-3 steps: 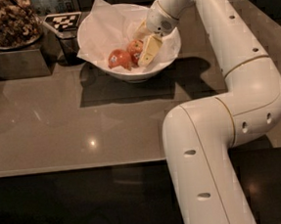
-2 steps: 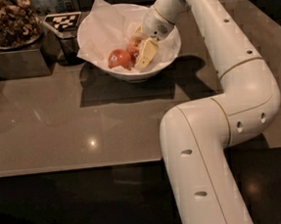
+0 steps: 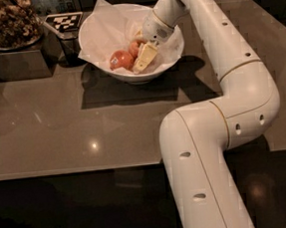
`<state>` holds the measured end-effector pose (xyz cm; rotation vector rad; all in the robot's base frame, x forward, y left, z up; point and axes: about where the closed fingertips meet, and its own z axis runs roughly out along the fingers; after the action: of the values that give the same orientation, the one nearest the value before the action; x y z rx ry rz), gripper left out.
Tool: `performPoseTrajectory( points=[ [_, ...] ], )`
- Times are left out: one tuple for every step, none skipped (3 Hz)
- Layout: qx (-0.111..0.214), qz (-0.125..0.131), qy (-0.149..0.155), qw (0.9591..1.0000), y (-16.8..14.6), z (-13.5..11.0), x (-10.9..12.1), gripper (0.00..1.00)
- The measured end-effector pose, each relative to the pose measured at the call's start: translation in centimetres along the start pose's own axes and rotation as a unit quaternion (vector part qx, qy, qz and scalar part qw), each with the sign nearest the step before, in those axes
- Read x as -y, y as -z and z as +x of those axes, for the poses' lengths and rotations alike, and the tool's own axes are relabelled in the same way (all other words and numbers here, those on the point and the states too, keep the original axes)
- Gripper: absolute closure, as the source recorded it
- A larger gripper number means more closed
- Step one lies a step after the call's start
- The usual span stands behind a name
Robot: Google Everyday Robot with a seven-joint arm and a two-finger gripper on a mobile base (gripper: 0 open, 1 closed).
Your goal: Pick apple from white bowl
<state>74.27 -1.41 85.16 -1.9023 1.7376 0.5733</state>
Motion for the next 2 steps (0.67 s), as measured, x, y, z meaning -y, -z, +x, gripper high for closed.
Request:
performPoseTrajectory(
  points=[
    [0.000, 0.000, 0.000, 1.0000, 0.25, -0.24, -0.12, 0.67],
    [-0.007, 0.004, -0.013, 0.9999, 0.89, 0.71, -0.23, 0.91]
  ],
)
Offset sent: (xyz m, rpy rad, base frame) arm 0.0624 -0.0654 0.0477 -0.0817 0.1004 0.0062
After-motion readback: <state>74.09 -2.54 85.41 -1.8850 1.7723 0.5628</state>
